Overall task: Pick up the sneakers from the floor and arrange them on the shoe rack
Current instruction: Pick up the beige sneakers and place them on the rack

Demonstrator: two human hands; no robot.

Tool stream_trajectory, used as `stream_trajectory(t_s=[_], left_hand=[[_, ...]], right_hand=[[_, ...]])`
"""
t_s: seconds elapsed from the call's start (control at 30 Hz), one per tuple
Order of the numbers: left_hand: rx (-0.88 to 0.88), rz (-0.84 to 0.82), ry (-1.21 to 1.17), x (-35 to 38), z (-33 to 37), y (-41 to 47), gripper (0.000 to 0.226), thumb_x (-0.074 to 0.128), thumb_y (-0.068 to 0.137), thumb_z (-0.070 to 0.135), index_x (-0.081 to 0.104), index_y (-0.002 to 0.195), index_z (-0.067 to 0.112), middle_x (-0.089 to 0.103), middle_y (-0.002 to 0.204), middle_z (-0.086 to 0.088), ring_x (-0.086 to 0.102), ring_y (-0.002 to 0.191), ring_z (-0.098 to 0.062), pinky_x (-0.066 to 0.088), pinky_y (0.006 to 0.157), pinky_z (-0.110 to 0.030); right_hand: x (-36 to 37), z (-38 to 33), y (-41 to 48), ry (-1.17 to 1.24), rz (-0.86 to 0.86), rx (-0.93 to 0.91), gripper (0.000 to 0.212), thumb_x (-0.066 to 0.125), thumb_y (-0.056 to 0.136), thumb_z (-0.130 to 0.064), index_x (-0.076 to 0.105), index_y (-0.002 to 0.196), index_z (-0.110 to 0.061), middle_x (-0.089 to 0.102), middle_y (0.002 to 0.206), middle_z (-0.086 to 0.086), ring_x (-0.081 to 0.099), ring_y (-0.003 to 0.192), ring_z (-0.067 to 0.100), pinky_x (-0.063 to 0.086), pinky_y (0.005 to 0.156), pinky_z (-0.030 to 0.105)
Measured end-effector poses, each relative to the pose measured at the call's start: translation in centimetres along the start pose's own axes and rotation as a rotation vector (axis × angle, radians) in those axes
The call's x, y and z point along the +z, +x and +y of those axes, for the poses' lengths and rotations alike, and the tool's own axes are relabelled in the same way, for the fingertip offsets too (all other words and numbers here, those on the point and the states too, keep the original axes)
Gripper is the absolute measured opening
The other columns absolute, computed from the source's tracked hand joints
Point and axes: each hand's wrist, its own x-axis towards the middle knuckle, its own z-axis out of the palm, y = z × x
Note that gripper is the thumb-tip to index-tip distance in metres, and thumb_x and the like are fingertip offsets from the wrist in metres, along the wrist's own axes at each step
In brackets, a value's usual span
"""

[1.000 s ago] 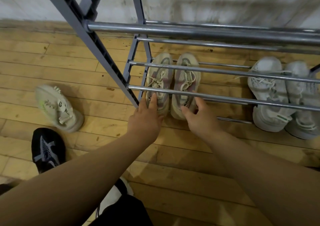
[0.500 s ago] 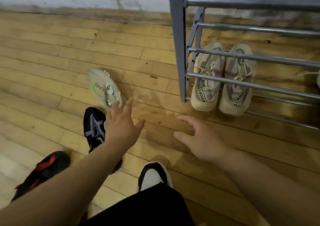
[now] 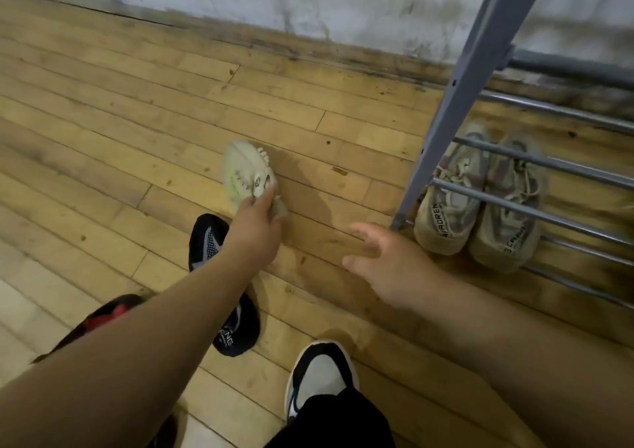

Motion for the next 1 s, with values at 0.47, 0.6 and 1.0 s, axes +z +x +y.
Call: stream_trajectory(t_s=[0.47,0.6,1.0], left_hand=[[0.725,0.352,-0.464,-17.6,13.7,-25.4,0.076,0.07,0.096,0.029,0.027,0.154,0.055,0.029,0.163,0.015,0.033,0.149,-0.005,0.042,0.117,-0.039],[0.996,0.297,-0.135,-20.6,20.1,-31.8,0.087,0.07,0.095,0.031,0.014,0.159,0.049,0.005,0.169,0.013,0.004,0.153,0.007,0.016,0.113,-0.001],[1.156,-0.187,-0.057,-13.3,36.4,-37.1,0.106,0.083,0.076,0.054,0.013,0.156,0.058,0.028,0.163,0.018,0.043,0.14,-0.002,0.035,0.115,-0.024]], right_hand=[[-10.4,-20.3,-22.1,0.045,0.266,-0.694,0.055,0.053,0.1,-0.05,0.024,0.135,-0.081,0.053,0.138,-0.021,0.066,0.116,0.003,0.052,0.104,0.039],[-15.7,-19.9,-30.3,0.201,0.528,-0.845,0.061,0.058,0.103,-0.027,0.033,0.15,-0.057,0.073,0.119,-0.008,0.074,0.102,0.013,0.057,0.094,0.04],[-26.6,-6.4,-42.8,0.778,0.826,-0.643,0.064,0.059,0.099,0.003,0.041,0.153,-0.026,0.073,0.121,0.011,0.076,0.097,0.021,0.062,0.073,0.036]])
